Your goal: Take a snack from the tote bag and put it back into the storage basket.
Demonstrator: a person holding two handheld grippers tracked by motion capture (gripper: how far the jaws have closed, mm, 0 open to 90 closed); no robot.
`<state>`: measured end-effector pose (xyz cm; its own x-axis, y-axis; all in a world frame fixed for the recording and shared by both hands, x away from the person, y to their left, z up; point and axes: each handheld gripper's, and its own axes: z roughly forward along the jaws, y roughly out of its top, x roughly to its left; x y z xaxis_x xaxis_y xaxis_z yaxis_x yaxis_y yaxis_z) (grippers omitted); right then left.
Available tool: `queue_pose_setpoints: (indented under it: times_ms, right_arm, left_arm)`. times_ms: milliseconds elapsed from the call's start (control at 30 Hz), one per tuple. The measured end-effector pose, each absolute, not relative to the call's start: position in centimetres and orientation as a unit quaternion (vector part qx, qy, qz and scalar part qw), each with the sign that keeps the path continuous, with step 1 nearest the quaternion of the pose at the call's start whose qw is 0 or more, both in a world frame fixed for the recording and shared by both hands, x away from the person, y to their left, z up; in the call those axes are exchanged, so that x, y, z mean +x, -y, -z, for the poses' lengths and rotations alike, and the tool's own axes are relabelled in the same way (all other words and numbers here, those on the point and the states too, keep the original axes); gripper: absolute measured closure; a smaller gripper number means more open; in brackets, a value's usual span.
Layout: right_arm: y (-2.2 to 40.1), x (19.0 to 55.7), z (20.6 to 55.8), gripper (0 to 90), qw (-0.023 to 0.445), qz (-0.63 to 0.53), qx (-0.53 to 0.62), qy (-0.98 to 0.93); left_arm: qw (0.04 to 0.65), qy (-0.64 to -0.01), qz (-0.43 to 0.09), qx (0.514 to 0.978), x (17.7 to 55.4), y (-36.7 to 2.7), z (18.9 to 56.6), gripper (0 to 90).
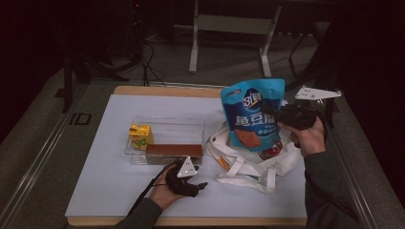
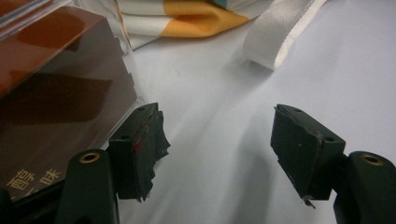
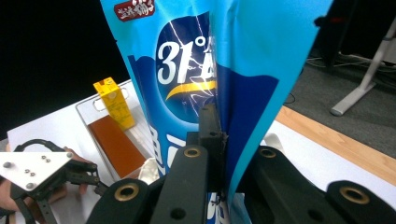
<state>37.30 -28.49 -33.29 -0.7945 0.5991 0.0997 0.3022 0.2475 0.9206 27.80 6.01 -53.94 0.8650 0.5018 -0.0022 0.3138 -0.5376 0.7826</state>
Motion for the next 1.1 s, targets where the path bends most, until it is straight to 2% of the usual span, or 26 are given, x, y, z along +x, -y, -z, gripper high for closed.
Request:
queue_pose_setpoints:
  times_ms: [1100]
  right_arm:
    - [24.1,36.1,30.3,88.9,0.11,-0.565,0.237,-0.783]
  left_arm:
    - [0.42,-0.233,-0.111,0.87,27.8,-6.0,53.9,33.5]
